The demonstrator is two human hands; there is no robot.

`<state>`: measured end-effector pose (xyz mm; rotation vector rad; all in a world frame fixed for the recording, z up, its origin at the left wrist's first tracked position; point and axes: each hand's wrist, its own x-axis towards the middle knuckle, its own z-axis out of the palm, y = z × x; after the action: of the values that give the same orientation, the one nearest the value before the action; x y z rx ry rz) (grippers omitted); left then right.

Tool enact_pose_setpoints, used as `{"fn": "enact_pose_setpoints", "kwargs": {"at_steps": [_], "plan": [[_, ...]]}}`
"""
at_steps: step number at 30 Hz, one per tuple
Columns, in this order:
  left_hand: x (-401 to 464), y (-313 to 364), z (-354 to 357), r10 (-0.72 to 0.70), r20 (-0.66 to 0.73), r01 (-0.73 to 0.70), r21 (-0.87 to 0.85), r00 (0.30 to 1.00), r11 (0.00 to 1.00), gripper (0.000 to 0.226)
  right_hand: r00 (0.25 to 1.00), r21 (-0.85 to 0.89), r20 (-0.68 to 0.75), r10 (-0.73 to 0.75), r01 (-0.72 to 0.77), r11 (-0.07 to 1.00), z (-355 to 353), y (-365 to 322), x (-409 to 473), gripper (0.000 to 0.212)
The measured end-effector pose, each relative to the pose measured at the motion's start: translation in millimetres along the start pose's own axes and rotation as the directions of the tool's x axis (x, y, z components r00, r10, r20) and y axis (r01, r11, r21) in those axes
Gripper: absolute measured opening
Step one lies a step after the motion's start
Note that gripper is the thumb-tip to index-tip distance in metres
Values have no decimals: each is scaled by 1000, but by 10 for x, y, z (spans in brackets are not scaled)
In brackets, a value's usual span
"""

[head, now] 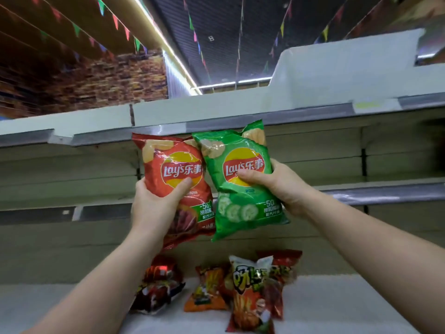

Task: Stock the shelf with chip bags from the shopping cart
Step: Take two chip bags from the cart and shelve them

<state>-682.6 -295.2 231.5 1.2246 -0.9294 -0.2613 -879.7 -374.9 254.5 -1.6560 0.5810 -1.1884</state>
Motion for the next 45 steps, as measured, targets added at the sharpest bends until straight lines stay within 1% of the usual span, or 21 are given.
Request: {"fn": "enact_pose_setpoints", "kwargs": {"at_steps": [2, 3, 6, 9, 10, 13, 14, 17, 19, 21, 26, 27, 29, 30, 32, 33, 35, 36, 38, 42, 45], "plan": [[-142, 52, 347, 3, 37, -2, -31, 999, 1000, 70, 999, -29, -52, 0, -1, 1000, -358, -53, -145, 72], [-221, 86, 516, 6, 53, -4, -46, 999, 999, 69, 997, -41, -76, -3, 0, 999, -535, -76, -222, 71], [-457, 156, 1022, 15, 118, -3, -103, 993, 995, 70, 990, -76, -142, -21, 11, 997, -1037, -134, -493, 54], [-673, 184, 1496, -2, 226, 39, -158, 974, 987, 69, 974, -95, -227, -19, -3, 995, -1500, -160, -770, 40], [-743, 192, 1635, -7, 264, 54, -171, 965, 984, 70, 966, -101, -259, -14, -13, 995, -1630, -168, -862, 40], [-927, 232, 2010, -7, 360, 84, -200, 933, 976, 78, 932, -124, -363, 0, -48, 991, -1960, -199, -1124, 52], [-977, 245, 2120, -4, 387, 93, -210, 922, 973, 78, 921, -129, -390, 1, -56, 990, -2045, -220, -1212, 50], [-1137, 295, 2388, 5, 476, 119, -229, 879, 966, 82, 890, -142, -457, 2, -75, 987, -2246, -279, -1476, 33], [-1220, 309, 2523, 12, 529, 135, -239, 849, 961, 84, 862, -144, -507, 16, -103, 984, -2327, -307, -1654, 31], [-1288, 331, 2632, 23, 576, 148, -248, 817, 957, 77, 838, -144, -545, 26, -124, 982, -2377, -340, -1810, 28], [-1438, 381, 2856, 58, 678, 181, -276, 733, 944, 71, 753, -151, -657, 34, -175, 973, -2450, -414, -2077, 34], [-1458, 378, 2892, 64, 697, 187, -278, 714, 942, 73, 739, -152, -673, 29, -176, 973, -2456, -410, -2123, 35], [-1499, 359, 2963, 71, 737, 202, -274, 672, 940, 80, 711, -160, -703, 19, -184, 970, -2466, -383, -2211, 44], [-1523, 352, 2990, 74, 752, 201, -268, 655, 942, 83, 695, -160, -719, 18, -191, 968, -2473, -366, -2250, 48], [-1577, 323, 3051, 76, 767, 201, -260, 637, 945, 90, 667, -156, -745, 17, -199, 968, -2500, -342, -2319, 47], [-1605, 306, 3085, 71, 770, 205, -255, 634, 945, 89, 657, -154, -753, 16, -201, 967, -2525, -337, -2348, 44], [-1670, 304, 3156, 71, 772, 207, -255, 631, 945, 77, 649, -158, -761, 13, -205, 966, -2592, -340, -2401, 39], [-1702, 320, 3195, 71, 773, 207, -256, 631, 944, 73, 648, -160, -762, 11, -205, 966, -2634, -348, -2423, 36], [-1762, 370, 3304, 76, 777, 205, -258, 625, 944, 73, 651, -159, -759, 8, -198, 967, -2751, -370, -2464, 32], [-1937, 498, 3604, 93, 771, 188, -268, 630, 945, 74, 660, -173, -752, -6, -188, 967, -3141, -420, -2549, 40], [-2121, 572, 3905, 83, 753, 197, -275, 652, 941, 76, 674, -171, -739, 4, -193, 966, -3537, -453, -2614, 39]]}}
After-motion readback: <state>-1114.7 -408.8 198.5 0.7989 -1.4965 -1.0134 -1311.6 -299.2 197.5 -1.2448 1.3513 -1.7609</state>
